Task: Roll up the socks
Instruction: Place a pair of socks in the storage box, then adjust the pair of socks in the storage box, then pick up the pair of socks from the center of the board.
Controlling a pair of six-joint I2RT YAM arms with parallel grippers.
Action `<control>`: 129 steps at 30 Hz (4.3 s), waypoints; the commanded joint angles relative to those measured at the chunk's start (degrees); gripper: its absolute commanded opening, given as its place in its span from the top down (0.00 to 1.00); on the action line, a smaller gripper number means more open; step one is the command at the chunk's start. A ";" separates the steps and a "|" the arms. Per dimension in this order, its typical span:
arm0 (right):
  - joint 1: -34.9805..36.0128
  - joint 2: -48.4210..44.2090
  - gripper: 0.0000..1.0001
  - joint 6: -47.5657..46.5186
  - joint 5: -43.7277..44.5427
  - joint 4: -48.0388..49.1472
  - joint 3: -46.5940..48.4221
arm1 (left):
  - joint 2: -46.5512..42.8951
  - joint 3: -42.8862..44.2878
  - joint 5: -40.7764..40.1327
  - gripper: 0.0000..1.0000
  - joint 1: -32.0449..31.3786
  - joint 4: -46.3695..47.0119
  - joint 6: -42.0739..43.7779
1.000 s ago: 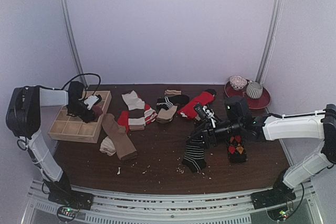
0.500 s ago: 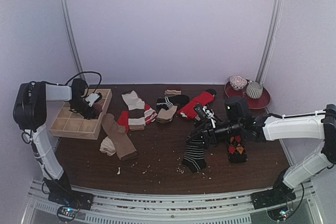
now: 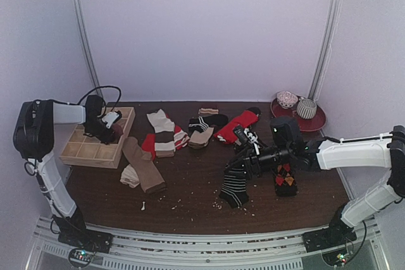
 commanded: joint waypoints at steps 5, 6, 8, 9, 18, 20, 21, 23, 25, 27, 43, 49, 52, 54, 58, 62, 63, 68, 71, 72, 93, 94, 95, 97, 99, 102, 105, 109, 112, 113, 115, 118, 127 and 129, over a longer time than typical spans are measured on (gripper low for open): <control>0.37 -1.67 0.38 -0.39 -0.07 -0.29 -0.35 | -2.17 -4.22 -1.51 0.60 1.01 -3.79 0.45; 0.44 -1.74 0.38 -0.39 -0.05 -0.33 -0.30 | -2.54 -4.22 -1.05 0.59 1.12 -3.83 0.57; 0.46 -1.78 0.38 -0.44 -0.07 -0.33 -0.36 | -2.89 -4.12 -0.72 0.54 1.17 -4.12 0.66; 0.46 -1.79 0.38 -0.48 -0.04 -0.33 -0.40 | -3.04 -3.95 -0.66 0.53 1.24 -4.53 0.76; 0.48 -1.61 0.38 -0.57 0.10 -0.48 -0.31 | -5.57 -3.32 5.63 0.17 2.34 -5.71 1.81; 0.51 -1.61 0.38 -0.66 0.14 -0.49 -0.32 | -5.62 -3.22 5.86 0.16 2.35 -5.74 1.89; 0.46 -1.61 0.38 -0.62 0.25 -0.52 -0.30 | -5.64 -3.15 5.66 0.17 2.41 -5.77 1.89; 0.50 -1.61 0.38 -0.66 0.23 -0.48 -0.32 | -5.88 -3.00 5.77 0.18 2.68 -6.01 1.73; 0.49 -1.58 0.38 -0.74 0.26 -0.46 -0.33 | -6.87 -2.87 6.74 0.18 2.85 -5.88 1.49; 0.51 -1.48 0.38 -0.74 0.24 -0.46 -0.31 | -8.20 -2.81 7.22 0.18 3.08 -5.77 1.53; 0.65 -1.00 0.38 -0.83 0.30 -0.58 -0.21 | -12.63 0.17 14.18 0.32 3.84 -6.45 1.14; 0.64 -0.95 0.38 -0.92 0.42 -0.61 -0.15 | -8.77 1.98 14.97 0.43 3.92 -7.09 0.29; 0.64 -0.69 0.38 -1.05 0.37 -0.79 -0.06 | -8.38 2.32 15.12 0.44 3.86 -6.21 -0.10; 0.63 -0.51 0.38 -1.09 0.26 -0.75 -0.04 | -8.28 2.56 14.96 0.45 3.82 -5.67 -0.13; 0.65 -0.08 0.38 -1.10 0.26 -0.76 0.08 | -7.72 2.97 15.00 0.56 3.60 -4.90 -0.21; 0.69 0.21 0.38 -1.18 0.11 -0.80 0.12 | -5.66 3.29 14.11 0.66 2.62 -4.92 0.02; 0.72 0.23 0.38 -1.18 0.00 -0.81 0.16 | -4.89 3.29 13.33 0.66 2.25 -4.95 0.14; 0.74 0.31 0.38 -1.35 0.12 -0.89 0.20 | -1.46 3.04 12.28 0.68 0.70 -4.98 0.23; 0.77 0.41 0.39 -1.36 -0.01 -0.99 0.28 | 0.00 3.09 11.96 0.78 0.54 -5.75 0.51; 0.74 0.41 0.39 -1.32 0.01 -0.94 0.28 | 0.82 3.31 11.64 0.82 0.42 -6.22 0.40; 0.74 -0.73 0.39 -1.24 0.13 -1.12 0.05 | 12.43 3.77 -4.94 0.87 -3.65 -11.24 -0.77; 0.72 -0.77 0.39 -1.27 0.19 -1.20 0.03 | 12.03 4.42 -4.54 0.86 -3.68 -11.38 -1.06; 0.74 -0.86 0.39 -1.35 0.28 -1.31 0.08 | 10.96 4.80 -3.85 0.83 -3.71 -11.35 -1.26; 0.72 -0.92 0.39 -1.44 0.33 -1.37 0.09 | 7.17 4.64 -3.07 0.71 -3.63 -10.36 -1.00; 0.74 -0.86 0.39 -1.43 0.33 -1.34 0.10 | 1.97 3.66 -2.89 0.63 -3.67 -8.56 -0.48; 0.72 -0.46 0.39 -1.23 0.40 -1.09 0.17 | -5.27 1.93 -2.35 0.44 -3.63 -5.53 0.15; 0.72 0.16 0.39 -1.18 0.33 -0.99 0.21 | -9.88 1.81 -2.11 0.37 -3.60 -4.72 0.74; 0.76 0.24 0.39 -1.25 0.50 -0.86 0.23 | -14.21 2.21 -0.57 0.20 -3.60 -4.17 0.52; 0.72 0.32 0.39 -1.26 0.65 -0.89 0.14 | -16.94 1.50 0.61 0.02 -3.63 -1.86 0.30; 0.72 0.32 0.39 -1.31 0.68 -0.82 0.17 | -17.58 1.11 0.69 0.02 -3.58 -0.73 -0.02; 0.73 0.48 0.39 -1.34 0.82 -0.87 0.18 | -18.25 0.79 0.59 0.02 -3.56 0.99 -1.21; 0.72 0.63 0.39 -1.63 1.07 -1.24 0.19 | -17.67 1.11 1.44 0.02 -3.53 2.30 -3.23; 0.72 0.29 0.34 -2.81 7.98 -3.42 0.43 | -22.65 -1.64 7.76 0.02 -3.19 14.76 -14.92; 0.72 -0.89 0.25 -3.16 13.75 -4.14 -0.14 | -27.22 -5.46 7.44 0.02 -3.21 20.56 -18.16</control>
